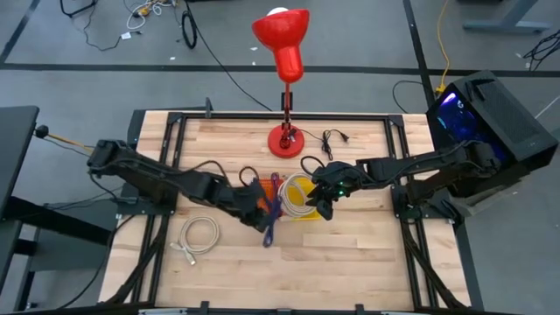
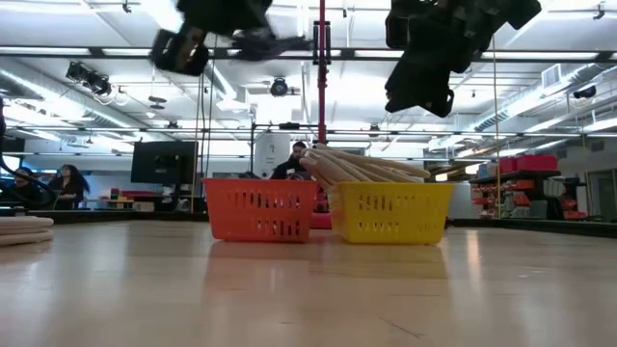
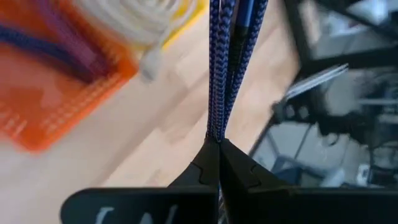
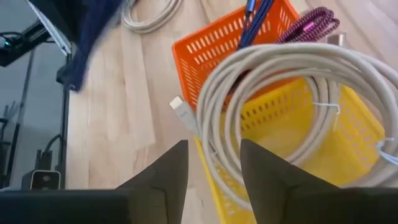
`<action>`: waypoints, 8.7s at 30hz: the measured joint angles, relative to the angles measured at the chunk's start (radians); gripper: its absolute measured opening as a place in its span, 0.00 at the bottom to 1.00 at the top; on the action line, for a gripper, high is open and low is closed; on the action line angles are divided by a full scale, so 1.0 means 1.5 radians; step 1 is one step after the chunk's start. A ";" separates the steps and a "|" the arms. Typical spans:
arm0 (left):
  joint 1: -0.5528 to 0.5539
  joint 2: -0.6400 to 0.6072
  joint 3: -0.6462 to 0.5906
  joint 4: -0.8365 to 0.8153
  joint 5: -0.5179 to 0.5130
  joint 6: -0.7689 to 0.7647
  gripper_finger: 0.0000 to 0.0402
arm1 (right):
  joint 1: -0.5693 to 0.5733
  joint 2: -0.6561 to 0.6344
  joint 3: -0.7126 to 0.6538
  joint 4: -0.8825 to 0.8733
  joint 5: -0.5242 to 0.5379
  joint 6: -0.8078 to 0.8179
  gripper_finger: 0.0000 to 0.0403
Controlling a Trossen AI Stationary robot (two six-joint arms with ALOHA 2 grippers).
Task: Pick & Place USB Port
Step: Put the blue and black charger cable into the orange bin, then put the brown HDMI cable into the yellow bin
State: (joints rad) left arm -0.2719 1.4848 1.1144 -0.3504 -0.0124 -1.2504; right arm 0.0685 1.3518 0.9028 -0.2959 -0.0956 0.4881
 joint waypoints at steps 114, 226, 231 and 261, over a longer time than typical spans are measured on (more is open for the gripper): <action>0.132 0.060 0.302 -0.497 -0.166 0.245 0.27 | -0.027 -0.001 0.000 0.006 0.000 -0.017 0.36; -0.231 0.051 -0.116 -0.325 0.103 0.126 0.28 | 0.095 -0.001 0.000 0.247 0.157 0.211 0.36; -0.217 0.053 -0.116 -0.312 0.096 0.127 0.29 | 0.095 -0.001 0.000 0.247 0.157 0.210 0.36; -0.212 0.052 -0.270 -0.130 0.148 0.036 0.41 | 0.095 -0.001 0.000 0.253 0.159 0.205 0.36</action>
State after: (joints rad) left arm -0.5896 1.5623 0.7094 -0.5454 0.2103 -1.1958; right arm 0.2104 1.3510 0.9028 0.0834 0.1425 0.7959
